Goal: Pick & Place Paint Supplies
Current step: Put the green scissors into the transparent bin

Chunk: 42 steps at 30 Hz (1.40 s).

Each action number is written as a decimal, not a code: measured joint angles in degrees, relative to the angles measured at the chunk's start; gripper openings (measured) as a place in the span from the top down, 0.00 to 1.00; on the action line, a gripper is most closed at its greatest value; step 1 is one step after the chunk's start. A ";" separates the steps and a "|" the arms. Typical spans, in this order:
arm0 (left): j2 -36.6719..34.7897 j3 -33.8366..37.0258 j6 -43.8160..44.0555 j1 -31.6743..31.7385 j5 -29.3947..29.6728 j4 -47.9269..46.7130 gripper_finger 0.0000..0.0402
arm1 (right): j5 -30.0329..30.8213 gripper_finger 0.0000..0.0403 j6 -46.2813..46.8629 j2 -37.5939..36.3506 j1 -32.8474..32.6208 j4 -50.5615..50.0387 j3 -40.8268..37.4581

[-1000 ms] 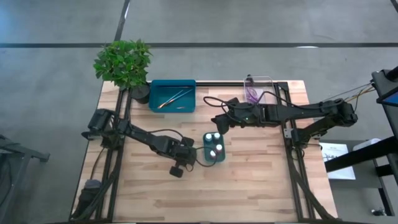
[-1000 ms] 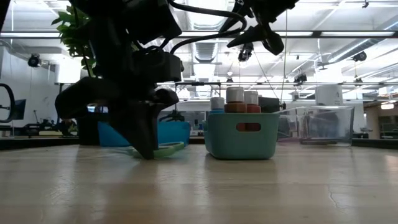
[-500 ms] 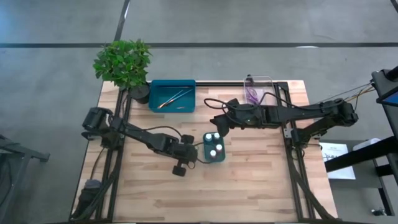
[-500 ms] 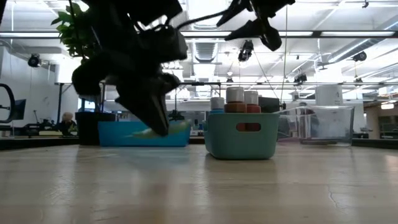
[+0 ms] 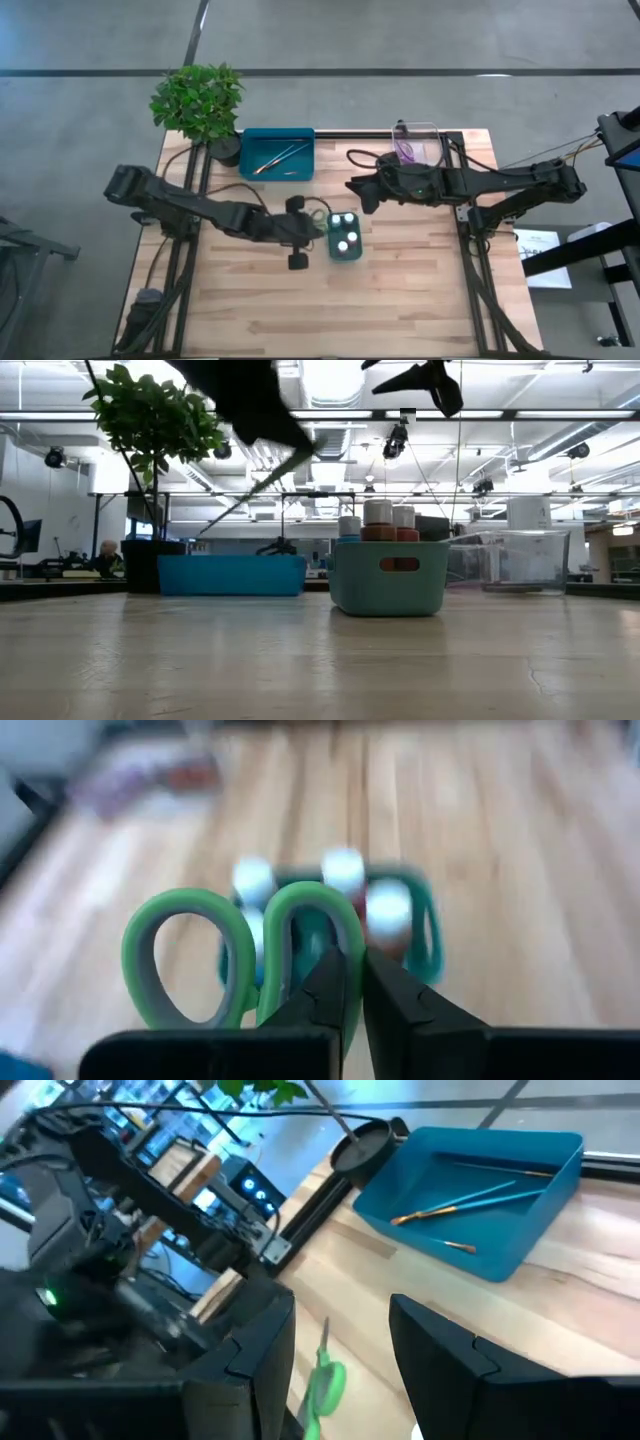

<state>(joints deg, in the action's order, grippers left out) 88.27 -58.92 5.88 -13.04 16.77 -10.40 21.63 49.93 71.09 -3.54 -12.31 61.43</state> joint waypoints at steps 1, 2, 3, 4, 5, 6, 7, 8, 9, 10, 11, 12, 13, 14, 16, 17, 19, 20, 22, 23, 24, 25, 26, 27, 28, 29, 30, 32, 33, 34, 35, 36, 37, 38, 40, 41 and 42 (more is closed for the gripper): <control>-0.77 0.00 0.05 0.00 0.46 1.89 0.96 | -0.18 0.60 0.08 0.05 -0.18 0.26 0.00; -1.62 -0.01 0.21 0.00 1.01 4.08 0.96 | -0.56 0.60 0.24 0.15 -0.41 0.61 0.00; -2.19 -0.15 0.46 0.01 1.84 5.43 0.96 | -1.28 0.60 0.71 0.18 -0.67 0.97 0.00; -2.61 -0.59 0.58 0.07 2.99 5.81 0.96 | -1.89 0.60 1.33 0.23 -0.81 1.13 0.00; -2.82 -1.28 0.57 0.09 4.10 5.58 0.96 | -1.98 0.60 1.87 0.50 -1.09 1.56 0.00; -2.82 -2.08 0.28 0.13 4.72 4.88 0.96 | -2.15 0.60 2.44 0.72 -1.29 2.16 0.02; -2.82 -2.86 -0.21 0.13 5.12 4.09 0.96 | -2.20 0.60 3.18 0.78 -1.49 2.25 0.02; -2.56 -3.67 -0.93 0.17 5.35 3.41 0.96 | -2.33 0.60 3.85 0.89 -1.59 2.45 -0.02; -2.28 -4.56 -1.49 0.17 5.56 2.85 0.96 | -2.82 0.60 4.56 1.11 -1.61 3.33 -0.04; -2.09 -5.47 -2.00 0.17 5.70 1.76 0.96 | -3.53 0.60 5.25 1.29 -1.58 4.53 -0.02; -1.58 -6.31 -2.48 0.16 5.78 0.04 0.96 | -4.24 0.60 6.01 1.29 -1.59 5.06 0.03; -1.10 -7.20 -2.75 0.14 5.96 -1.11 0.96 | -4.67 0.60 6.49 1.29 -1.59 5.01 0.04; -0.66 -7.94 -3.14 0.13 5.96 -1.88 0.96 | -4.79 0.60 6.68 1.29 -1.59 4.97 0.04; -0.22 -8.42 -3.44 0.13 5.98 -3.05 0.96 | -4.90 0.60 6.92 1.42 -1.61 4.77 0.02; 0.46 -9.20 -3.90 0.15 6.20 -4.33 0.96 | -5.01 0.60 7.90 1.49 -1.43 3.98 0.02; 0.66 -9.55 -4.01 0.17 6.20 -4.53 0.96 | -5.17 0.60 8.28 1.49 -1.35 3.71 0.02; 0.81 -9.71 -3.99 0.17 6.21 -5.17 0.96 | -5.69 0.60 8.73 1.45 -1.28 3.63 0.02; 0.83 -9.79 -4.01 0.17 6.21 -5.04 0.96 | -5.99 0.60 9.03 1.40 -1.28 3.24 0.02; 0.83 -9.79 -4.03 0.15 6.20 -5.13 0.96 | -6.51 0.60 9.76 1.39 -1.35 1.10 0.04; 0.83 -9.79 -4.07 0.15 6.20 -5.08 0.96 | -6.58 0.60 10.10 1.61 -1.35 -0.40 0.04; 0.83 -9.79 -4.13 0.17 6.21 -5.11 0.96 | -6.78 0.60 10.44 1.99 -1.35 -1.33 0.04; 0.83 -9.79 -4.15 0.17 6.21 -5.13 0.96 | -7.40 0.60 10.59 2.27 -1.35 -1.54 0.02; 0.83 -9.79 -4.15 0.17 6.21 -5.16 0.96 | -7.98 0.60 10.80 2.58 -1.33 -1.45 0.00; 0.83 -9.79 -4.15 0.17 6.21 -5.22 0.96 | -8.39 0.60 11.08 3.14 -1.32 -0.76 0.00; 0.83 -9.77 -4.15 0.17 6.20 -5.22 0.96 | -8.93 0.60 11.42 3.62 -1.28 0.25 0.05; 0.83 -9.75 -4.15 0.17 6.19 -5.24 0.96 | -9.74 0.60 11.52 4.06 -1.09 0.67 0.07; 0.83 -9.75 -4.17 0.17 6.19 -5.32 0.96 | -10.54 0.60 11.63 4.91 -1.06 0.98 0.05; 0.83 -9.75 -4.15 0.17 6.19 -5.42 0.96 | -11.53 0.60 12.08 6.82 -1.06 3.13 0.06; 0.83 -9.75 -4.15 0.17 6.19 -5.55 0.96 | -11.67 0.60 12.11 7.70 -1.06 3.43 0.00; 0.83 -9.75 -4.15 0.17 6.19 -5.57 0.96 | -12.09 0.60 12.25 8.65 -1.04 4.25 0.07; 0.83 -9.75 -4.15 0.17 6.19 -5.63 0.96 | -12.60 0.60 12.24 9.55 -0.84 4.66 0.63; 0.83 -9.75 -4.14 0.17 6.19 -5.95 0.96 | -12.70 0.60 12.07 10.32 -0.80 4.78 1.27; 0.83 -9.73 -4.13 0.17 6.19 -6.03 0.96 | -12.71 0.60 11.77 11.15 -0.74 4.35 1.86; 0.83 -9.73 -4.12 0.16 6.19 -6.05 0.96 | -12.72 0.60 11.40 12.09 -0.63 4.14 2.68; 0.83 -9.74 -4.12 0.15 6.19 -6.47 0.96 | -13.20 0.60 10.63 13.56 -0.13 3.24 4.68; 0.83 -9.75 -4.12 0.15 6.19 -6.37 0.96 | -13.48 0.60 10.17 14.36 0.17 2.00 5.71; 0.85 -9.75 -4.14 0.15 6.18 -6.39 0.96 | -13.96 0.60 9.63 15.16 0.61 1.20 6.96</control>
<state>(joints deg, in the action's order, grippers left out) 89.12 -68.66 1.75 -12.88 22.95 -16.79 7.67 59.56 86.25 -2.92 -11.11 68.39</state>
